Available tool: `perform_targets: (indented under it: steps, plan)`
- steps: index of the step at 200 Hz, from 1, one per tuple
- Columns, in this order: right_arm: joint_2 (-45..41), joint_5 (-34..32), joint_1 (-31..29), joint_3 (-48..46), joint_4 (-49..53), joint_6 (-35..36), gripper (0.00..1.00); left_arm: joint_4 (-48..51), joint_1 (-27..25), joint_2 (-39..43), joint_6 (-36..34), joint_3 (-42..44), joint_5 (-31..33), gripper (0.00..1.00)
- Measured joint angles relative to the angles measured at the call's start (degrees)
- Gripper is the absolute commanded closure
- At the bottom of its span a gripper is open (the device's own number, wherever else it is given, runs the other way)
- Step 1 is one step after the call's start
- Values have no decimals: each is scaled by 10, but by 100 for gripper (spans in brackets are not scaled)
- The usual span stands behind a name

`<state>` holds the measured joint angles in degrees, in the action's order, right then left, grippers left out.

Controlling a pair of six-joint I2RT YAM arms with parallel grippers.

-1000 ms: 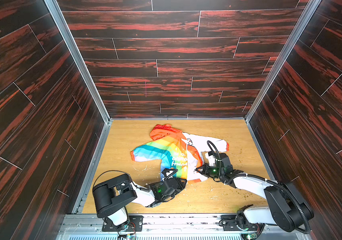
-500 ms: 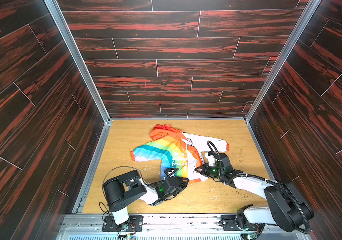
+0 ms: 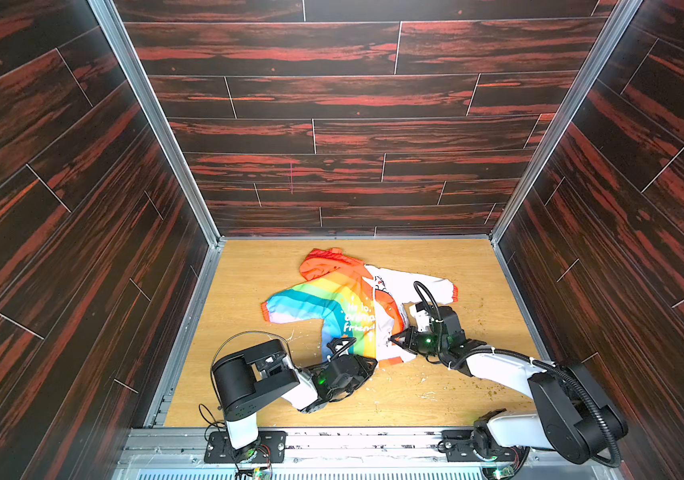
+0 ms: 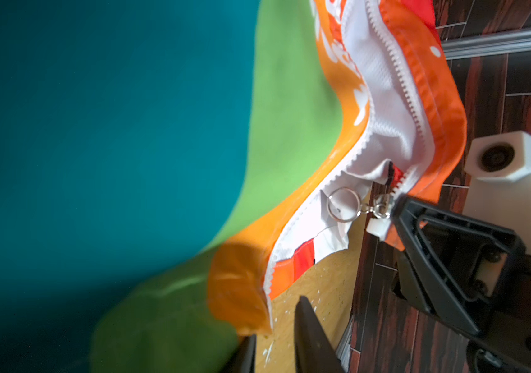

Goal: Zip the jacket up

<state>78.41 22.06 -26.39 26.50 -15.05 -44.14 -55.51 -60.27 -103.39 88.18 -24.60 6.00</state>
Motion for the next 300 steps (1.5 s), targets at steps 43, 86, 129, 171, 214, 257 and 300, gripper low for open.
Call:
perform_targets:
  steps: [43, 86, 129, 171, 214, 257, 300]
  plan:
    - [0, 0, 0, 0, 0, 0, 100, -12, 2, -13, -1, 0, -4, 81]
    - [0, 0, 0, 0, 0, 0, 100, -16, 3, -17, 0, 0, -11, 88]
    - [-17, -1, 0, 0, 16, 3, 100, -24, 12, -18, -13, -1, -23, 100]
    - [-66, -8, 0, 23, 64, 23, 100, 3, 54, 35, -54, -3, -47, 100]
    - [-119, -28, 0, 68, 89, 60, 100, 207, 79, 201, -167, -97, -39, 100]
    - [-138, 7, 0, 83, 61, 97, 100, 424, 93, 317, -275, -202, 29, 100]
    - [-136, 49, 0, 105, 48, 103, 100, 443, 98, 352, -401, -180, 68, 100]
